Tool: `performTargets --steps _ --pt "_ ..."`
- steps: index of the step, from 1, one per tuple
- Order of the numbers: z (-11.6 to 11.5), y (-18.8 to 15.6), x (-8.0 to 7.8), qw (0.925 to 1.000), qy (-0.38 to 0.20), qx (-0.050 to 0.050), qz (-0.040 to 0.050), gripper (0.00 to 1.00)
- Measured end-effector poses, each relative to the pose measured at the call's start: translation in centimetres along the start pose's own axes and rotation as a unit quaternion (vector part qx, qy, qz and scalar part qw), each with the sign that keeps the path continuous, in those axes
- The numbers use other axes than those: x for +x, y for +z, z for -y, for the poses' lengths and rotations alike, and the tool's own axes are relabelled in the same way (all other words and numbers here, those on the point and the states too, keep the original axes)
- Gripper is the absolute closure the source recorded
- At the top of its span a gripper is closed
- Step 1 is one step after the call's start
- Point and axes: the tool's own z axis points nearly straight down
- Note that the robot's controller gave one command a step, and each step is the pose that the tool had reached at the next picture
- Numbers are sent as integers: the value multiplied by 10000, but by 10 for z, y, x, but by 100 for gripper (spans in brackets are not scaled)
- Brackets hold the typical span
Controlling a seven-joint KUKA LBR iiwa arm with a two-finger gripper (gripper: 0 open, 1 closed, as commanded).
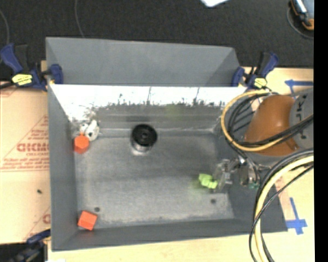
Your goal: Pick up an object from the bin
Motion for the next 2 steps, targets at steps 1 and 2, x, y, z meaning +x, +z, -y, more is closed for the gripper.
performTargets --steps 1,2 --pt "0 0 0 10000 -3 1 -1 100" --pt "1 -89 15 10000 13 2 46 100"
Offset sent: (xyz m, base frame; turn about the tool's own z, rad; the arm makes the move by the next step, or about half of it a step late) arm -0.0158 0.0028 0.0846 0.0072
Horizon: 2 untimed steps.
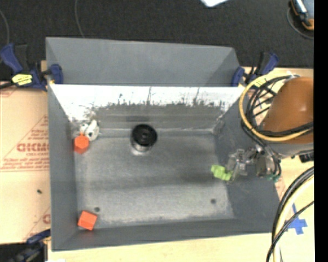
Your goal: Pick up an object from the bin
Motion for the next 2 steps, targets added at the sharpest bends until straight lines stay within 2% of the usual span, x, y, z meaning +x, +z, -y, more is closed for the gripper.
performTargets --steps 1,2 --pt "0 -12 1 10000 -42 5 -11 100" --pt "3 -83 3 10000 -12 5 61 100"
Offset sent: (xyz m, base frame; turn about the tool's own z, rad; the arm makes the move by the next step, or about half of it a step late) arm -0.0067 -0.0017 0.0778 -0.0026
